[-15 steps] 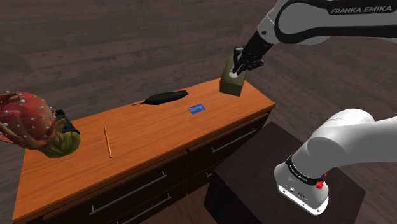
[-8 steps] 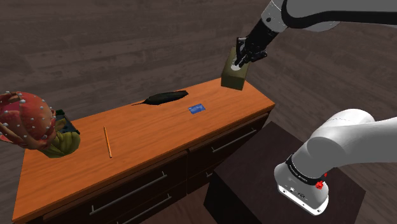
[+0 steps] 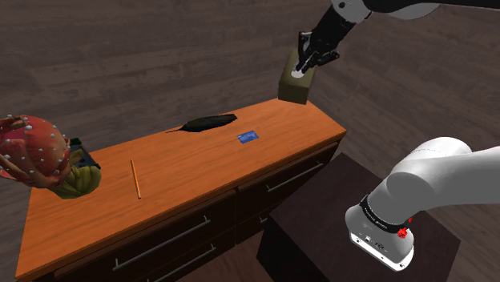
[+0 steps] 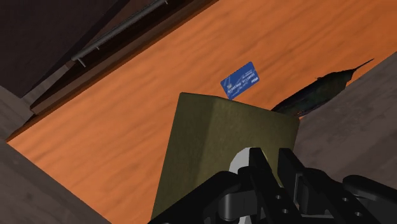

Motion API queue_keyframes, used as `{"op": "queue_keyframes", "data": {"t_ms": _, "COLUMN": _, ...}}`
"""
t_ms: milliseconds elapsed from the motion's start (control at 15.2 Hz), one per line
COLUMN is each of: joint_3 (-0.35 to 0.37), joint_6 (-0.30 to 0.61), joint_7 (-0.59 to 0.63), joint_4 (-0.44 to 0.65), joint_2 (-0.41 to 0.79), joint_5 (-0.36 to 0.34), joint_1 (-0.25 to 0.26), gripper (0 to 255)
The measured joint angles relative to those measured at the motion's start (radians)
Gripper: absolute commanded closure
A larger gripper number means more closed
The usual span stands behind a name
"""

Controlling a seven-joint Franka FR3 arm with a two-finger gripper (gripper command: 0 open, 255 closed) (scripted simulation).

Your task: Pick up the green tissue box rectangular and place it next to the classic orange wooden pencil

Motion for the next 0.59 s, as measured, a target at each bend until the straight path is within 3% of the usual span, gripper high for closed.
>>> {"op": "queue_keyframes", "data": {"t_ms": 594, "joint_3": 0.197, "joint_6": 0.094, "joint_7": 0.193, "joint_4": 0.116, "joint_2": 0.168, "joint_5": 0.033, "joint_1": 0.035, "gripper": 255}}
